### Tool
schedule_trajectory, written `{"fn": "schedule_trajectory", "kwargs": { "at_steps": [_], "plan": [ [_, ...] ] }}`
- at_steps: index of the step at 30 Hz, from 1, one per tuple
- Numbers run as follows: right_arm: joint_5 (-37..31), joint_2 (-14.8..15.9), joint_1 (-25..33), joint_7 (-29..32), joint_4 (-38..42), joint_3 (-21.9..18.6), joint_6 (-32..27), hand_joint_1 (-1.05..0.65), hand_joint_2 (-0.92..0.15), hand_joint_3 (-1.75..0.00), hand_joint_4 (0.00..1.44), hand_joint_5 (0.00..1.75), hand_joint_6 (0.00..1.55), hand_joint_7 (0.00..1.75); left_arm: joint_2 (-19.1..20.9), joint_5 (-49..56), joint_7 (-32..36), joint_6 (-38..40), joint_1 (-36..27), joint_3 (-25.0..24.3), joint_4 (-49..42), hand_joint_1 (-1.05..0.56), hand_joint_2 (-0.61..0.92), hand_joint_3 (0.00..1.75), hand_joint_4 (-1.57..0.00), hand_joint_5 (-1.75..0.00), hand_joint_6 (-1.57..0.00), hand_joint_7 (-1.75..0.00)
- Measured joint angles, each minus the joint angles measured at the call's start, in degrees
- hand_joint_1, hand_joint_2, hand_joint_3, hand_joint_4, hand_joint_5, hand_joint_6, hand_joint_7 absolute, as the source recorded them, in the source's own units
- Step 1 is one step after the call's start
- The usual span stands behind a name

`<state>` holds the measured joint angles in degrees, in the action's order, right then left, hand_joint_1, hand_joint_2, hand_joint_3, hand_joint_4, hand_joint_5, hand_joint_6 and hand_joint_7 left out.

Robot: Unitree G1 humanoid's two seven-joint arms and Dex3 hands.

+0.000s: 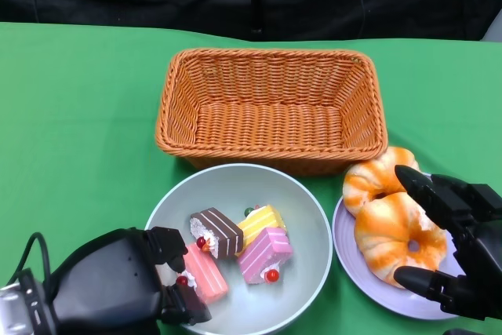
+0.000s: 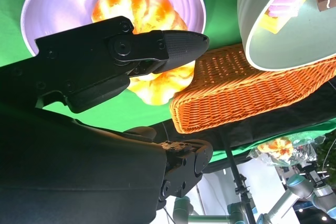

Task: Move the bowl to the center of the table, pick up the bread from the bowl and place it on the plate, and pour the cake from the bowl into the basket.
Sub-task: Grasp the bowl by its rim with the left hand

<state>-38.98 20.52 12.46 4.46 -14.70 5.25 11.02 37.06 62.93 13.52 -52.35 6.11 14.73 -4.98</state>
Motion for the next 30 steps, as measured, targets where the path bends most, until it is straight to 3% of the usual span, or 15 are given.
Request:
{"fn": "schedule_trajectory", "kwargs": {
  "at_steps": [6, 14, 16, 18, 20, 22, 23, 24, 25, 27, 30],
  "plan": [
    [-0.3, -0.1, 0.0, 0.0, -0.1, 0.3, 0.0, -0.66, -0.92, -0.35, 0.0, 0.38, 0.16, 0.01, 0.2, -4.0, -3.6, 1.1, 2.0, 2.7, -2.0, -0.41, 0.84, 0.01, -0.69, -0.74, -0.96, -0.01],
    [-0.7, -0.1, 0.0, 0.0, -0.2, 0.3, -0.1, -0.66, -0.92, -0.35, 0.0, 0.38, 0.16, 0.01, 0.2, -6.4, -5.7, 2.8, 2.5, 4.6, -3.3, -0.39, 0.77, 0.0, -0.94, -0.61, -1.07, -0.03],
    [-0.7, -0.1, 0.0, 0.0, -0.2, 0.4, -0.1, -0.66, -0.92, -0.35, 0.0, 0.38, 0.16, 0.01, 0.1, -4.2, -0.9, 2.5, 2.8, 5.2, -4.5, -0.33, 0.75, 0.0, -0.97, -0.96, -1.21, -0.05],
    [-0.7, -0.1, 0.0, 0.0, -0.2, 0.4, -0.1, -0.66, -0.92, -0.35, 0.0, 0.38, 0.16, 0.01, 0.0, -0.3, 6.7, 2.1, 3.8, 6.1, -6.2, -0.32, 0.75, 0.0, -0.88, -1.41, -1.32, -0.08],
    [-0.7, -0.1, 0.0, 0.0, -0.2, 0.4, -0.1, -0.66, -0.92, -0.35, 0.0, 0.38, 0.16, 0.01, 0.1, 2.7, 12.4, 1.8, 4.9, 7.4, -7.6, -0.33, 0.75, 0.0, -0.84, -1.56, -1.35, -0.09],
    [-0.7, -0.1, 0.0, 0.0, -0.2, 0.4, -0.1, -0.66, -0.92, -0.35, 0.0, 0.38, 0.16, 0.01, 0.3, 4.4, 15.5, 1.8, 5.6, 8.5, -8.4, -0.33, 0.75, 0.0, -0.83, -1.6, -1.35, -0.1],
    [-0.7, -0.1, 0.0, 0.0, -0.2, 0.4, -0.1, -0.66, -0.92, -0.35, 0.0, 0.38, 0.15, 0.01, 0.4, 5.6, 18.1, 1.8, 6.2, 9.3, -9.2, -0.31, 0.78, 0.01, -0.87, -1.69, -1.29, -0.44],
    [-0.7, -0.1, 0.0, 0.0, -0.2, 0.4, -0.1, -0.66, -0.92, -0.36, 0.0, 0.38, 0.15, 0.01, 0.5, 7.0, 21.3, 2.0, 6.8, 10.1, -10.2, -0.3, 0.8, 0.0, -0.88, -1.72, -1.13, -0.82],
    [-0.7, -0.1, 0.0, 0.0, -0.2, 0.4, -0.2, -0.66, -0.92, -0.36, 0.0, 0.38, 0.16, 0.01, 0.5, 8.5, 24.6, 2.2, 7.4, 11.1, -11.3, -0.3, 0.81, 0.0, -0.89, -1.73, -1.03, -1.04],
    [-0.7, -0.2, 0.0, 0.0, -0.3, 0.5, -0.3, -0.66, -0.92, -0.36, 0.0, 0.38, 0.16, 0.01, 0.6, 11.5, 30.3, 2.9, 8.8, 13.4, -13.1, -0.33, 0.83, 0.01, -0.9, -1.74, -0.94, -1.23],
    [-0.8, -0.2, 0.1, -0.1, -0.3, 0.5, -0.5, -0.66, -0.92, -0.36, 0.0, 0.39, 0.16, 0.01, 0.8, 14.7, 36.1, 4.2, 10.9, 16.4, -15.2, -0.32, 0.85, 0.01, -0.91, -1.75, -0.9, -1.32]
  ]
}}
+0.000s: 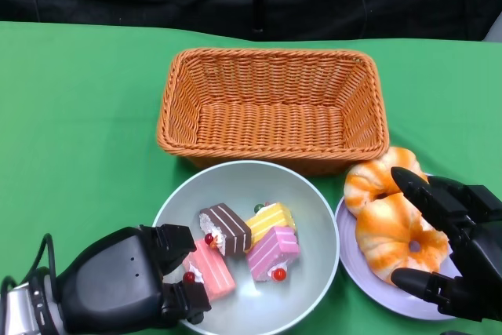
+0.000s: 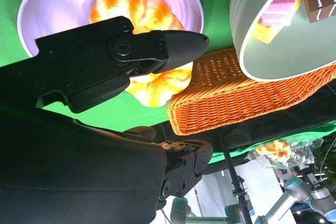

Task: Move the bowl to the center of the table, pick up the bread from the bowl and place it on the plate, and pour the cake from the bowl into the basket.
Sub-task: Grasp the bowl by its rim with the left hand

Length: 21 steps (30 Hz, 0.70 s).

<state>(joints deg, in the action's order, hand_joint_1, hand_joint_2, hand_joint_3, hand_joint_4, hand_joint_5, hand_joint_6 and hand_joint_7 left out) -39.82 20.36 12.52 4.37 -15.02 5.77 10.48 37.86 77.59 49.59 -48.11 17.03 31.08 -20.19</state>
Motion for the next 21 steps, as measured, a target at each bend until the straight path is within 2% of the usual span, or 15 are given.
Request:
{"fn": "schedule_trajectory", "kwargs": {
  "at_steps": [5, 10, 13, 16, 21],
  "plan": [
    [0.0, 0.0, 0.1, -0.2, -0.1, 0.2, -0.2, -0.65, -0.92, -0.36, 0.0, 0.4, 0.16, 0.01, 0.1, 4.6, 10.7, 3.4, 3.8, 5.7, -4.8, -0.28, 0.84, 0.01, -0.9, -1.75, -0.84, -1.43],
    [-0.1, 0.0, 0.1, -0.2, -0.1, 0.2, -0.3, -0.65, -0.92, -0.36, 0.0, 0.4, 0.16, 0.01, 0.0, 6.5, 17.2, 6.5, 6.7, 10.6, -8.5, -0.3, 0.85, 0.01, -0.91, -1.75, -0.84, -1.46],
    [-0.2, 0.0, 0.2, -0.2, -0.1, 0.2, -0.3, -0.65, -0.92, -0.36, 0.0, 0.4, 0.16, 0.01, 0.1, 5.7, 17.6, 6.7, 6.9, 11.6, -8.5, -0.28, 0.84, 0.0, -0.92, -1.75, -0.85, -1.47],
    [-0.4, 0.0, 0.3, -0.2, -0.2, 0.3, -0.3, -0.65, -0.92, -0.36, 0.0, 0.41, 0.16, 0.01, 1.5, 4.1, 17.1, 5.6, 6.7, 11.7, -6.8, -0.29, 0.83, 0.0, -0.97, -1.75, -0.83, -1.59],
    [-0.5, -0.3, 0.4, -0.1, -0.5, 0.5, -0.4, -0.65, -0.92, -0.36, 0.0, 0.41, 0.16, 0.01, 5.6, -1.6, 12.6, 3.7, 4.3, 8.9, -0.5, -0.29, 0.83, 0.01, -0.98, -1.75, -0.82, -1.67]
  ]
}}
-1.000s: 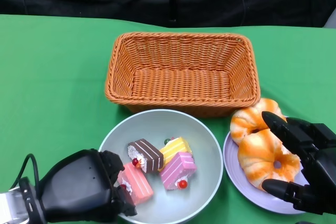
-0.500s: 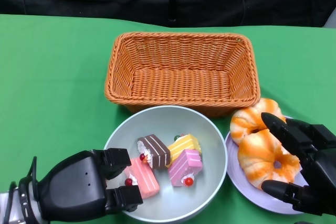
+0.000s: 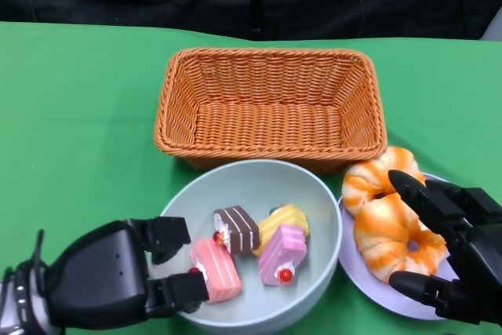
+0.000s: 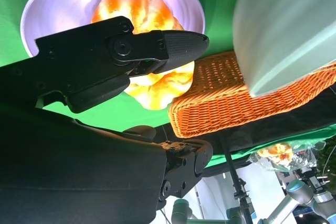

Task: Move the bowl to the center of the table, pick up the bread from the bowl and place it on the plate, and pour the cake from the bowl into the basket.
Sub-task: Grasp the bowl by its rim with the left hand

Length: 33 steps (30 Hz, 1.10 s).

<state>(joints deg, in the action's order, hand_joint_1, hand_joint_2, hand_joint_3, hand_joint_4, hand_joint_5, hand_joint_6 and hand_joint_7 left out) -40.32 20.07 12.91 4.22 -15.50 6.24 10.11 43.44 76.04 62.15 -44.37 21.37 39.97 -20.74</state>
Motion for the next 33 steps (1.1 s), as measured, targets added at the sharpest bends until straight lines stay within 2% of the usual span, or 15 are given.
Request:
{"fn": "schedule_trajectory", "kwargs": {
  "at_steps": [7, 9, 12, 16, 20, 21, 23, 25, 33],
  "plan": [
    [0.2, -1.7, 0.0, 0.5, -0.2, 0.0, -0.7, -0.63, -0.92, -0.36, 0.0, 0.44, 0.17, 0.01, 4.3, -4.9, -3.9, -3.2, -4.7, -4.5, 6.4, -0.23, 0.83, 0.01, -1.01, -1.75, -0.8, -1.74],
    [0.4, -2.7, 0.0, 1.7, -0.2, -0.4, -0.8, -0.63, -0.92, -0.36, 0.0, 0.45, 0.17, 0.01, 5.1, -5.6, -4.2, -3.8, -5.8, -5.7, 7.4, -0.23, 0.84, 0.01, -1.01, -1.75, -0.8, -1.75],
    [0.5, -4.0, 0.1, 4.5, -0.2, -1.2, -0.8, -0.62, -0.92, -0.39, 0.0, 0.39, 0.12, 0.01, 6.6, -6.1, -5.2, -4.5, -7.3, -8.1, 9.7, -0.38, 0.89, 0.04, -0.99, -1.75, -0.74, -1.75],
    [0.7, -4.5, 0.1, 6.2, -0.1, -1.6, -0.8, -0.61, -0.92, -0.38, 0.0, 0.41, 0.13, 0.01, 8.2, -6.9, -6.1, -5.8, -9.2, -11.4, 12.5, -0.33, 0.87, 0.03, -1.01, -1.75, -0.79, -1.73],
    [0.8, -4.9, 0.1, 6.5, 0.0, -1.6, -0.8, -0.61, -0.92, -0.38, 0.0, 0.43, 0.14, 0.01, 8.3, -10.0, -9.5, -7.4, -11.3, -14.3, 15.9, -0.29, 0.83, 0.02, -1.02, -1.75, -0.84, -1.71],
    [0.9, -5.0, 0.1, 6.4, 0.0, -1.6, -0.8, -0.61, -0.92, -0.39, 0.0, 0.43, 0.13, 0.01, 8.3, -11.0, -10.8, -7.8, -11.9, -15.2, 16.5, -0.3, 0.82, 0.01, -1.02, -1.75, -0.88, -1.63],
    [0.9, -5.1, 0.0, 6.4, 0.1, -1.6, -1.0, -0.61, -0.92, -0.39, 0.0, 0.43, 0.13, 0.01, 8.3, -13.6, -13.3, -8.6, -12.9, -16.8, 17.5, -0.3, 0.81, 0.01, -1.04, -1.75, -0.95, -1.58],
    [0.9, -5.1, 0.0, 6.4, 0.2, -1.6, -1.1, -0.61, -0.92, -0.39, 0.0, 0.43, 0.14, 0.02, 8.0, -15.7, -15.1, -9.4, -13.8, -18.5, 18.8, -0.29, 0.81, 0.02, -1.06, -1.75, -0.91, -1.66],
    [1.1, -5.2, 0.0, 6.3, 0.9, -1.5, -1.5, -0.6, -0.92, -0.38, 0.0, 0.47, 0.17, 0.03, 4.3, -18.5, -19.7, -10.9, -16.0, -24.5, 21.8, -0.2, 0.79, 0.04, -1.08, -1.75, -0.91, -1.7]
  ]
}}
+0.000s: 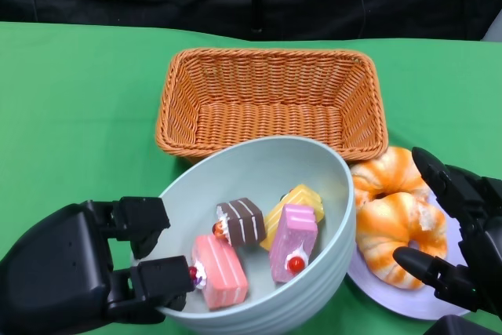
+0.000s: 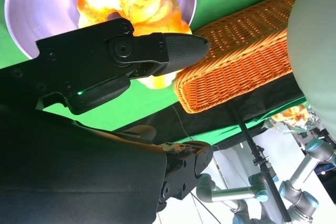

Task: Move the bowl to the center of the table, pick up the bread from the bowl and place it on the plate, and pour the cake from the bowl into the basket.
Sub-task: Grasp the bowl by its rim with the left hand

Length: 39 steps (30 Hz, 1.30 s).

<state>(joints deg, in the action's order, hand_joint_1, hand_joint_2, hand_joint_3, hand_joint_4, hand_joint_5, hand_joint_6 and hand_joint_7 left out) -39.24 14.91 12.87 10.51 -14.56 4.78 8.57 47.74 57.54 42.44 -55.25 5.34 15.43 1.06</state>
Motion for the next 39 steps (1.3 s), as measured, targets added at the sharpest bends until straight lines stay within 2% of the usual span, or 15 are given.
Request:
{"fn": "schedule_trajectory", "kwargs": {
  "at_steps": [13, 14, 15, 16, 17, 19, 22, 24, 26, 27, 34, 39],
  "plan": [
    [0.7, 0.0, 0.0, 0.0, 1.2, 0.0, 0.7, -0.6, -0.92, -0.38, 0.0, 0.48, 0.17, 0.03, -4.0, -1.8, -5.5, -2.2, -0.8, -5.9, 1.4, -0.21, 0.67, 0.08, -1.09, -1.75, -0.88, -1.75],
    [0.7, 0.0, 0.0, 0.0, 1.2, 0.0, 0.7, -0.61, -0.92, -0.38, 0.0, 0.48, 0.17, 0.03, -4.1, -1.8, -5.6, -2.4, -0.8, -6.2, 1.2, -0.21, 0.64, 0.18, -1.09, -1.75, -0.87, -1.75],
    [0.7, 0.0, 0.0, 0.0, 1.2, 0.0, 0.7, -0.61, -0.92, -0.38, 0.0, 0.48, 0.17, 0.03, -4.3, -1.8, -5.6, -2.6, -0.7, -6.5, 1.0, -0.21, 0.3, 0.85, -1.08, -1.75, -0.87, -1.75],
    [0.7, 0.0, 0.0, 0.0, 1.3, 0.0, 0.7, -0.61, -0.92, -0.38, 0.0, 0.48, 0.17, 0.03, -4.4, -1.8, -5.7, -2.8, -0.7, -6.6, 0.8, -0.21, 0.12, 1.19, -1.08, -1.75, -0.87, -1.75],
    [0.7, 0.0, 0.0, 0.0, 1.3, 0.0, 0.7, -0.61, -0.92, -0.38, 0.0, 0.48, 0.17, 0.02, -4.6, -1.8, -5.8, -3.0, -0.7, -6.7, 0.6, -0.2, 0.02, 1.41, -1.08, -1.75, -0.87, -1.75],
    [0.7, 0.0, 0.0, 0.0, 1.3, 0.0, 0.7, -0.61, -0.92, -0.38, 0.0, 0.48, 0.17, 0.02, -4.8, -1.4, -5.9, -3.0, -0.7, -6.8, 0.2, -0.2, -0.04, 1.52, -1.08, -1.75, -0.88, -1.75],
    [0.6, 0.0, 0.0, 0.0, 1.3, 0.0, 0.7, -0.61, -0.92, -0.38, 0.0, 0.47, 0.17, 0.02, -4.8, 0.3, -6.0, -3.0, -0.4, -6.9, -0.1, -0.23, -0.01, 1.48, -1.09, -1.75, -0.89, -1.75],
    [0.6, 0.0, 0.0, -0.1, 1.3, 0.0, 0.7, -0.61, -0.92, -0.38, 0.0, 0.47, 0.17, 0.02, -5.0, 2.6, -5.9, -2.9, 0.2, -6.9, -0.5, -0.26, 0.12, 1.29, -1.07, -1.75, -0.88, -1.72],
    [0.6, 0.0, 0.0, -0.2, 1.2, 0.1, 0.7, -0.6, -0.92, -0.38, 0.0, 0.47, 0.17, 0.02, -5.1, 6.3, -4.2, -2.2, 0.7, -6.7, -1.2, -0.29, 0.29, 1.02, -1.06, -1.75, -0.94, -1.54],
    [0.6, 0.0, 0.0, -0.2, 1.2, 0.1, 0.7, -0.6, -0.92, -0.38, 0.0, 0.47, 0.17, 0.02, -5.1, 8.1, -3.3, -1.6, 0.9, -6.4, -1.5, -0.29, 0.31, 0.97, -1.05, -1.75, -0.95, -1.51],
    [0.5, 0.0, 0.1, -0.3, 1.0, 0.3, 0.7, -0.6, -0.92, -0.38, 0.0, 0.48, 0.17, 0.02, -5.0, 14.6, 2.1, 1.3, 3.1, -2.5, -4.3, -0.29, 0.42, 0.71, -1.03, -1.75, -0.97, -1.43],
    [0.5, 0.0, 0.2, -0.5, 0.9, 0.3, 0.7, -0.6, -0.92, -0.38, 0.0, 0.48, 0.17, 0.02, -4.9, 17.3, 5.0, 3.5, 4.5, 1.0, -6.8, -0.28, 0.43, 0.65, -1.03, -1.75, -0.96, -1.49]
  ]
}}
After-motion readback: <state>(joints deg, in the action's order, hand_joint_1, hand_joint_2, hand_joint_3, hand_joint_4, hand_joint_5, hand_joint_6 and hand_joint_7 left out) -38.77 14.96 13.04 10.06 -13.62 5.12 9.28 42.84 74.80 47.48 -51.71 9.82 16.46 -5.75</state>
